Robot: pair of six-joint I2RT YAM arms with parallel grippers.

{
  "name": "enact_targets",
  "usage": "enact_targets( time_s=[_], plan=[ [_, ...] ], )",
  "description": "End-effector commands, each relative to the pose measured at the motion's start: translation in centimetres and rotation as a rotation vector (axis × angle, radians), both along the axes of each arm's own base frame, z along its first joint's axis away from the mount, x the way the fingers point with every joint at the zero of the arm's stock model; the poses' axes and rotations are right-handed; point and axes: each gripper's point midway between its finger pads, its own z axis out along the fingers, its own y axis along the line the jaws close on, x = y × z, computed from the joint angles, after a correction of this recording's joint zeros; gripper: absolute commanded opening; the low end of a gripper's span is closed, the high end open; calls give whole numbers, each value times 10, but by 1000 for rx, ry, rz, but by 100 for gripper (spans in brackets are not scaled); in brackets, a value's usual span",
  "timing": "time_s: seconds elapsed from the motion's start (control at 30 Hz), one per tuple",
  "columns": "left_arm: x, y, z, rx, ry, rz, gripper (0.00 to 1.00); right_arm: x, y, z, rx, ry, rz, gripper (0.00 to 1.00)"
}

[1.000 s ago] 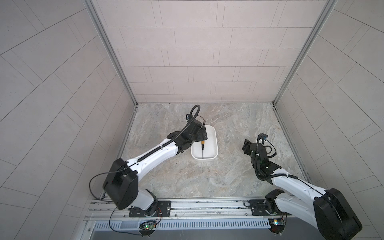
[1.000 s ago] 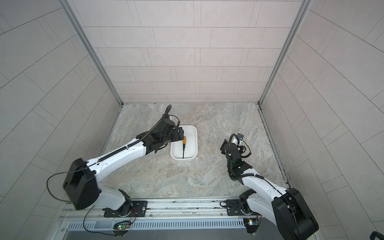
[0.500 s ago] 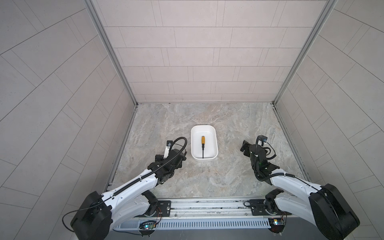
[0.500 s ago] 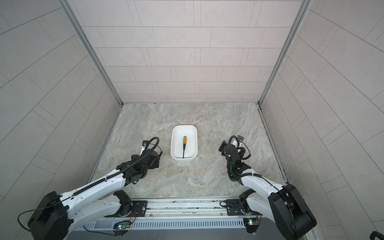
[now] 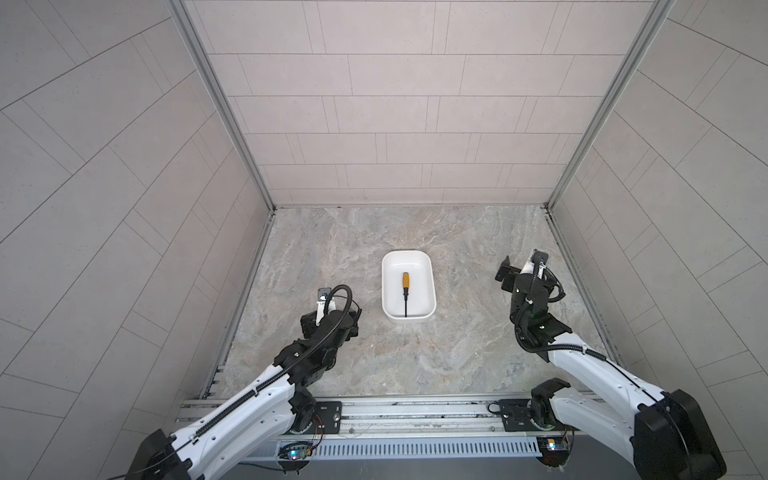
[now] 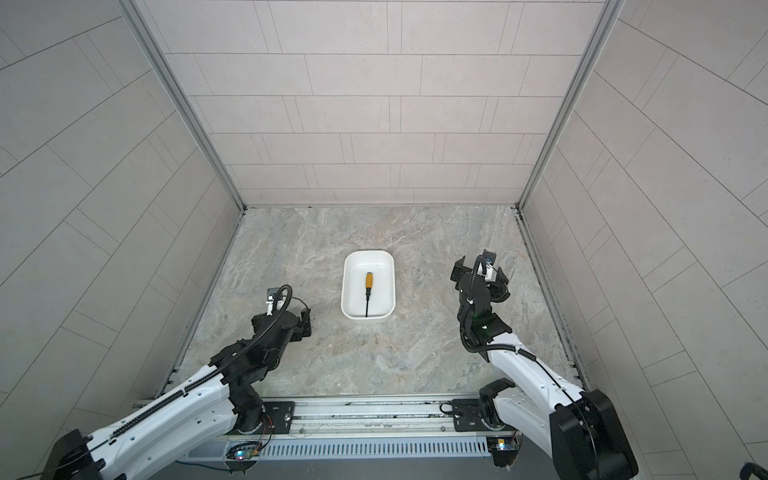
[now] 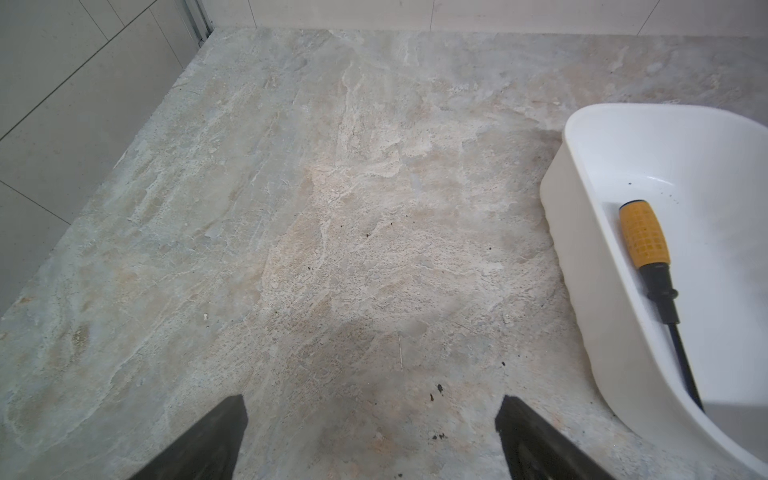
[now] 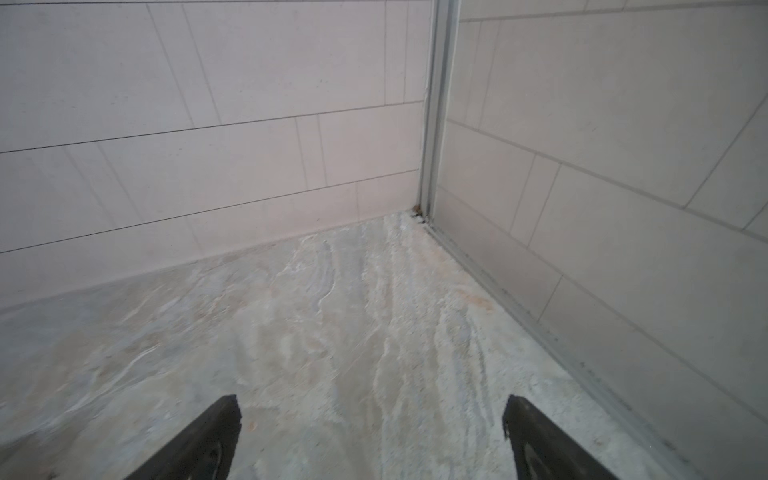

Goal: Put the screwdriver in the bin

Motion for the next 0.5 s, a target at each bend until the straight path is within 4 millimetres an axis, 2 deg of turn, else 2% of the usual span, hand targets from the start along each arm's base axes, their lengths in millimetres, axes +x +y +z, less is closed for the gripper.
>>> enact_targets(
  time_s=[0.0,0.13,0.37,0.47],
  plan=[
    [1,-2,0,-9,-15,-14,100,-1,-18,-28,-231,117,-32,100],
    [-1,-4,-2,-9,1,-30,100,6,-14,-57,-251,146,-6,99],
    [-1,-3,-1,-16,-9,-22,100,31,4,-65,-276,130,75,99],
    [0,-2,-3,-9,-8,-14,100,38,2,-76,-266,155,85,99]
  ],
)
